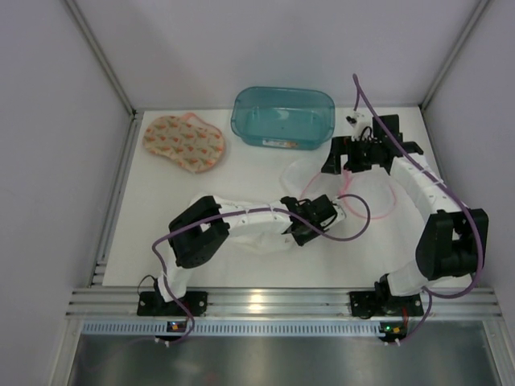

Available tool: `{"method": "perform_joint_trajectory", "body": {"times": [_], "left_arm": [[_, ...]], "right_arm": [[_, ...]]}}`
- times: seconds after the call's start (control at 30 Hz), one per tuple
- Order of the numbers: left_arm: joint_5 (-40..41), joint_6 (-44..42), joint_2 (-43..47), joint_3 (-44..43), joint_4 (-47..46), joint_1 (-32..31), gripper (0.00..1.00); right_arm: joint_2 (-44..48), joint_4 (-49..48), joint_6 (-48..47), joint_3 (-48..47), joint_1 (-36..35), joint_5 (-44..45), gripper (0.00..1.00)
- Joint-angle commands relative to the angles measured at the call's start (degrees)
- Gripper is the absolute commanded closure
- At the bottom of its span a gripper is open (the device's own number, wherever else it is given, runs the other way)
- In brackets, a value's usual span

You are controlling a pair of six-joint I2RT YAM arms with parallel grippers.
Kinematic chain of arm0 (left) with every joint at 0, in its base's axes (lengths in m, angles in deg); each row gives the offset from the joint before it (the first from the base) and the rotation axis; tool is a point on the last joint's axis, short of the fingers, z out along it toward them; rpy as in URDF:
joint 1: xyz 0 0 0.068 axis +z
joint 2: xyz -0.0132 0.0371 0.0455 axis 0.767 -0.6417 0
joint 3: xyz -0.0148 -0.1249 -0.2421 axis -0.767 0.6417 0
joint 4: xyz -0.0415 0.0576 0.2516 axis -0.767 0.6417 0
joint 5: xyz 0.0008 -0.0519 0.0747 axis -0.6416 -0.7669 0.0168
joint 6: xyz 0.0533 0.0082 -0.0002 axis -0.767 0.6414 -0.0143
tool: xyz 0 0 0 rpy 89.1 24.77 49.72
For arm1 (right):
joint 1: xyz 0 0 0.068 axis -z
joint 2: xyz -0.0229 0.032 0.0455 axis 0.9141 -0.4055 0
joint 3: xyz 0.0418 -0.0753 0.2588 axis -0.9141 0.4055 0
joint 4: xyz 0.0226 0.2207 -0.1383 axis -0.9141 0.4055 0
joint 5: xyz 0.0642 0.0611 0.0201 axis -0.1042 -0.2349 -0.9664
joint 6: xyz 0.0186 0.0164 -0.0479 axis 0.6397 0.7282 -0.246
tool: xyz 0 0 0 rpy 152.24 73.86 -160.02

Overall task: Place the bra in the laundry bag and zip it closed
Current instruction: Adjust the bra at the center of the board.

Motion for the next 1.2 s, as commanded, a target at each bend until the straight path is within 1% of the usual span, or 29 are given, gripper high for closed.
{"method": "perform_joint_trajectory", "body": {"times": [0.0,0.07,0.13,0.2,0.27,0.3,0.37,0.5,0.57,0.63,0.67,0.73,0.77,0.97,1.1,1.17], "left_arm": [[4.7,1.0,-0.7,-4.0,3.7,0.0,0.65],[4.9,1.0,-1.3,-3.7,4.3,0.0,0.67],[4.6,0.9,-1.3,-2.7,5.0,0.0,0.72],[3.9,2.9,-1.1,-0.7,4.9,0.0,0.72],[3.7,3.2,-0.4,0.3,4.9,0.0,0.69],[3.7,2.8,0.0,0.4,4.9,0.0,0.62],[4.0,2.4,1.0,0.1,4.9,0.0,0.57],[3.7,1.9,1.8,-0.4,6.5,0.0,0.59],[3.7,1.7,2.0,0.0,6.7,0.0,0.63],[3.2,1.7,2.2,0.3,7.0,0.0,0.72],[2.9,1.7,2.3,0.5,7.4,0.1,0.8],[2.4,1.7,3.4,0.5,7.9,0.1,0.91],[2.3,0.0,4.1,0.5,8.0,0.2,1.0],[4.8,-2.8,12.6,-0.1,8.2,0.9,1.0],[3.8,-4.6,19.2,1.3,8.8,3.9,1.0],[3.3,-5.3,20.7,3.0,9.2,6.0,1.0]], "right_arm": [[2.8,2.1,0.0,-0.3,0.8,-1.7,0.01],[3.4,2.1,-0.4,0.6,1.0,-1.8,0.01],[3.7,2.4,-0.6,0.9,1.2,-1.8,0.01],[4.0,2.7,-0.9,0.9,1.4,-1.8,0.01],[4.1,3.0,-1.4,0.9,1.7,-1.8,0.01],[4.2,3.1,-1.5,1.1,1.7,-1.9,0.01],[4.4,3.4,-1.6,1.4,1.9,-1.9,0.01],[4.2,3.6,-1.5,1.9,2.0,-2.5,0.01],[4.2,3.5,-1.6,1.9,2.1,-2.5,0.01],[4.1,3.5,-1.5,1.9,2.1,-2.4,0.01],[4.1,3.5,-1.5,1.9,2.1,-2.4,0.01],[4.2,3.6,-1.6,1.6,2.1,-2.4,0.01],[4.1,3.6,-1.6,1.6,2.2,-2.3,0.01],[3.6,3.9,-1.5,1.2,2.2,-2.4,0.01],[3.4,3.9,-1.5,1.0,2.2,-2.7,0.01],[3.2,3.9,-1.6,1.0,2.2,-2.7,0.01]]}}
